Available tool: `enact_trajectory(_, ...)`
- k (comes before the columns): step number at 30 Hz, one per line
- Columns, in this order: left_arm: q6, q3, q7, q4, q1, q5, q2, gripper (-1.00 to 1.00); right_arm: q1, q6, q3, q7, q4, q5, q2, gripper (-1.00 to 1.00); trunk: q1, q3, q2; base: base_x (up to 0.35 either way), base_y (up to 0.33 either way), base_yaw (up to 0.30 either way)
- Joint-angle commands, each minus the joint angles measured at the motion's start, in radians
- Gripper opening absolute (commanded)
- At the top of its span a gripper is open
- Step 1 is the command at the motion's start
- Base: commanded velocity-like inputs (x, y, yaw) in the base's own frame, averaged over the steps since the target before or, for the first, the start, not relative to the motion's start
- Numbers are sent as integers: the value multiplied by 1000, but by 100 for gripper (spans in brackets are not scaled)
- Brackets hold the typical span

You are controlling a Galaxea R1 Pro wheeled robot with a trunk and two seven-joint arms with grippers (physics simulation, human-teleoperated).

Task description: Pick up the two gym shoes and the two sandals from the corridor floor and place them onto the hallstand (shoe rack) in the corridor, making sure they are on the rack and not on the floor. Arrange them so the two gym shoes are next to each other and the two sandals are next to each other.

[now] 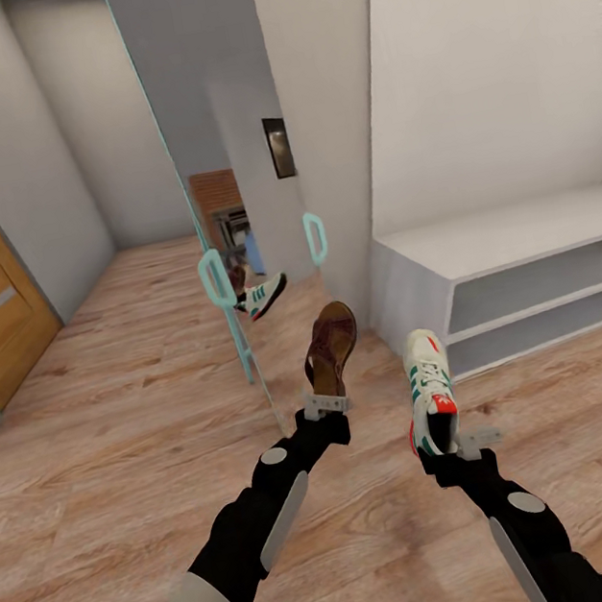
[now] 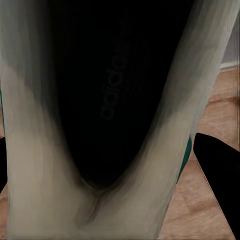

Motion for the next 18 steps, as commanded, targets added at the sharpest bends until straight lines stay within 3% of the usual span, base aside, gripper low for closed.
enact_trajectory(1, 6, 0, 1, -1, -1, 5, 0, -100, 0, 5, -1, -1, -1, 0, 1, -100, -1, -1, 0, -249, -221, 0)
enact_trajectory(8, 6, 0, 1, -1, 0, 5, 0, -100, 0, 5, 0, -1, -1, 0, 1, -100, -1, -1, 0, -230, -162, 57)
enact_trajectory(18, 6, 0, 1, -1, -1, 6, 0, -100, 0, 5, 0, -1, -1, 0, 1, -100, -1, -1, 0, -16, -8, 282)
